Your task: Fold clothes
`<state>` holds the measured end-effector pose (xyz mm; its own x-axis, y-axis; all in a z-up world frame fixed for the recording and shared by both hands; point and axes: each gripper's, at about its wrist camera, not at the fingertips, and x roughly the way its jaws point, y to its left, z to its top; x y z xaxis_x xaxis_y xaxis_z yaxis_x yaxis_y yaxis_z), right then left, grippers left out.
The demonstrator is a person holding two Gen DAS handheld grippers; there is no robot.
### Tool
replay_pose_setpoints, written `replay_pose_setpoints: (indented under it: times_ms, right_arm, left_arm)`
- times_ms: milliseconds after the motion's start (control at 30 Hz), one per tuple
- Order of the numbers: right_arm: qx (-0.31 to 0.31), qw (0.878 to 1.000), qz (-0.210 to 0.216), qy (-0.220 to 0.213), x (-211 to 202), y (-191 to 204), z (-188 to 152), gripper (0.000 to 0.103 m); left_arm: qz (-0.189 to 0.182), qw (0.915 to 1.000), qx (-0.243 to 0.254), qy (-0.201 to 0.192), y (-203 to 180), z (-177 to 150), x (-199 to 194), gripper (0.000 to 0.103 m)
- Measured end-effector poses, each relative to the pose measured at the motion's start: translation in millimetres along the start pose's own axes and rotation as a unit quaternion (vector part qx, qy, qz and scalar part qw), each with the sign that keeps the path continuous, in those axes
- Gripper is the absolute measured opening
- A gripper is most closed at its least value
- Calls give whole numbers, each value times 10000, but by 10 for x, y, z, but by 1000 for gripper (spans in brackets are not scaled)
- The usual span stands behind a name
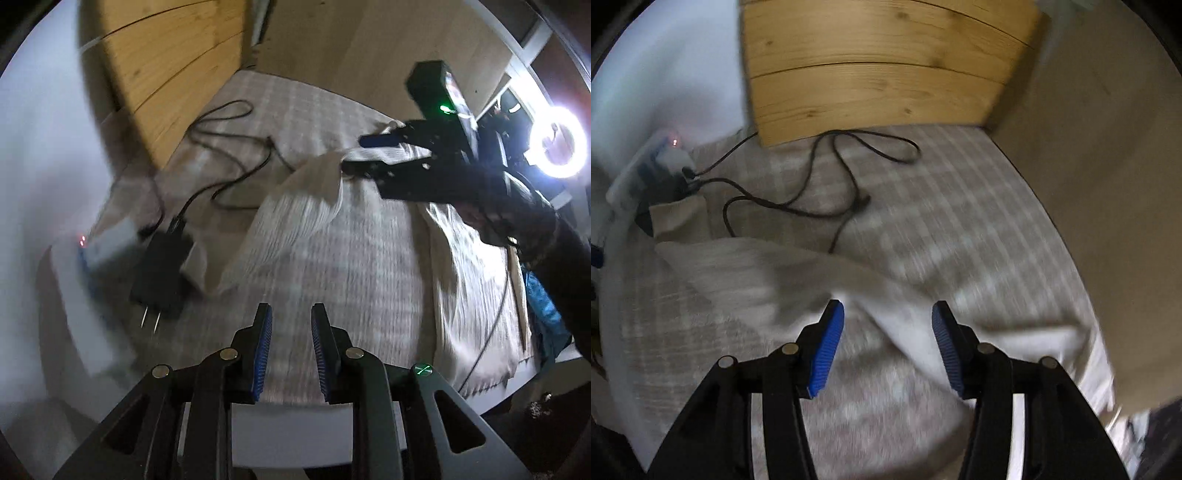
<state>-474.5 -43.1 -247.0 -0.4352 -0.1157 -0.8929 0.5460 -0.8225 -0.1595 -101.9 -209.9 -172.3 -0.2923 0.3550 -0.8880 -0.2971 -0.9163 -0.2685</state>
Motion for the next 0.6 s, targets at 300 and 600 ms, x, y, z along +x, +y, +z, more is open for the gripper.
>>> replay_pose_setpoints:
  times_ms: [300,600]
  right_arm:
    - [225,9978,597,169,-494,-152,-319,3]
    - [1392,9859,912,185,-509,-538,-687,3]
  left_arm:
    - [176,9996,-239,40,140,-239,-45,21]
    - [205,9960,855,162,-190,14,443,32]
